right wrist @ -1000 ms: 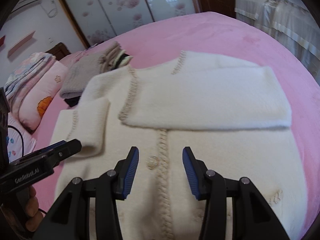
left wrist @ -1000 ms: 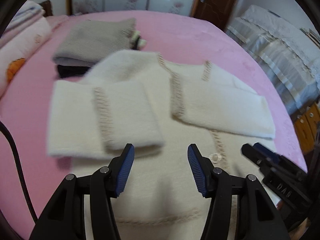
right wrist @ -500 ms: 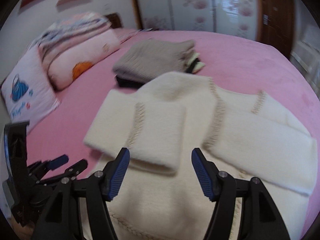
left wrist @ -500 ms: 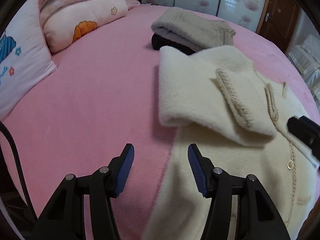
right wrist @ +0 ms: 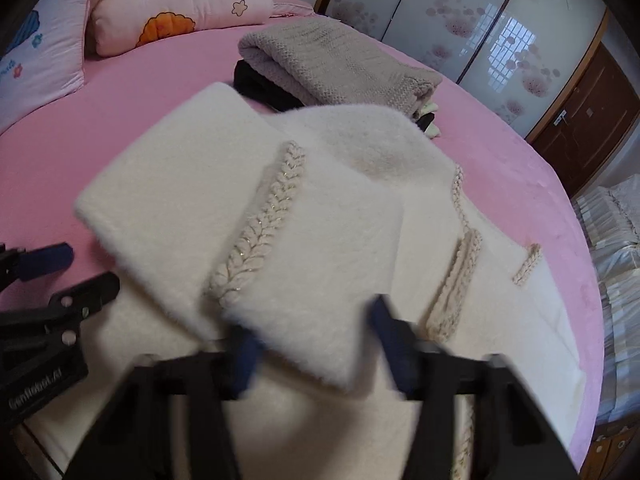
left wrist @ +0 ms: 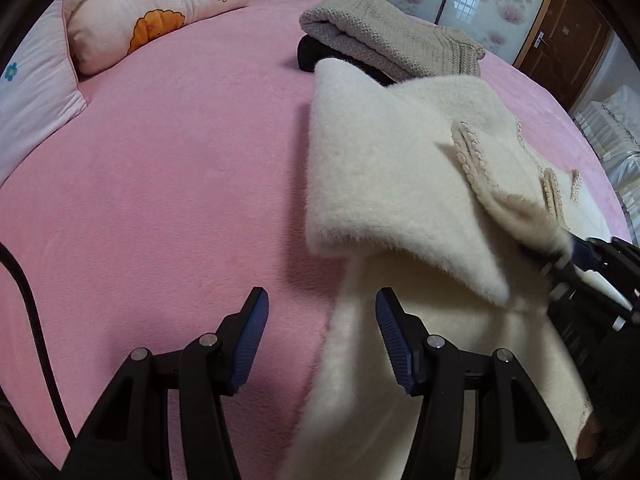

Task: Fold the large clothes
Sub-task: 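Fold the cardigan side over toward the center with the right tool and smooth it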

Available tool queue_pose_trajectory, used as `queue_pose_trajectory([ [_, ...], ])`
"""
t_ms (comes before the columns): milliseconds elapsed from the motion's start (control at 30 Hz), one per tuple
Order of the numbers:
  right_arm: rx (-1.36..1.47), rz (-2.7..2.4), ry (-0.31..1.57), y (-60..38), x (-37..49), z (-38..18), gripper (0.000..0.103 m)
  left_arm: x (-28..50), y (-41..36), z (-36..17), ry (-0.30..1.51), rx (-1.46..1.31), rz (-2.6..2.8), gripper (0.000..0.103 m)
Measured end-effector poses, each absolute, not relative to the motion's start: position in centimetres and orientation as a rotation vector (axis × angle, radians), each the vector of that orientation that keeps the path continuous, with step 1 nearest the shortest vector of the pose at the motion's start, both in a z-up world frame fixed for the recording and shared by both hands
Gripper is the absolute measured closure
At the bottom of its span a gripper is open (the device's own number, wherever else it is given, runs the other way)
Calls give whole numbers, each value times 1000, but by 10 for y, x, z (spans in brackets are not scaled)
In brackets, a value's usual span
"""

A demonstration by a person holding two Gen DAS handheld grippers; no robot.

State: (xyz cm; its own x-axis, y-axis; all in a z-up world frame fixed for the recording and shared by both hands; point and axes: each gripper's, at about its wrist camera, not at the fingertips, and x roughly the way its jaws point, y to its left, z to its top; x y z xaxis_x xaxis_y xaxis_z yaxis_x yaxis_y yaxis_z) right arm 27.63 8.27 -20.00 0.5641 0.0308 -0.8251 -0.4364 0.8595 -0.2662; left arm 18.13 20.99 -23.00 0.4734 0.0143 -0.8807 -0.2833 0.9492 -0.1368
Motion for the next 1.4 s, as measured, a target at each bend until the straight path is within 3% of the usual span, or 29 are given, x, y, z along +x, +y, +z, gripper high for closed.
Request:
queue_pose_trajectory([
  [233,-190,183,704,13,305,-92,95,201,197,-229,1040,-279,176,48],
  [333,-17,76,652,-51,303,-75,95,207,187,-228,1029,-272,158,48],
  [433,75,-75,704,-113,285,-99,92,210,178,-231,1034,-256,131,48],
  [500,125,-80,854,-144,273,-140,89,211,170,-235,1045,-228,119,48],
  [567,143,-73,1002,-161,263,-177,76,209,165,-234,1051,-186,114,48],
  [633,165,-76,1076,-178,247,-201,75,205,164,-230,1051,-166,67,48],
  [700,241,-56,1074,-199,234,-203,74,200,167,-225,1064,-174,-2,48],
  [867,351,-43,986,-236,238,-188,46,196,180,-203,1041,-237,-101,48],
  [1067,379,16,1010,-248,294,-194,46,244,184,-200,1050,-259,-72,48],
  [1400,375,52,1060,-246,361,-226,46,351,190,-244,1187,-235,-100,46],
])
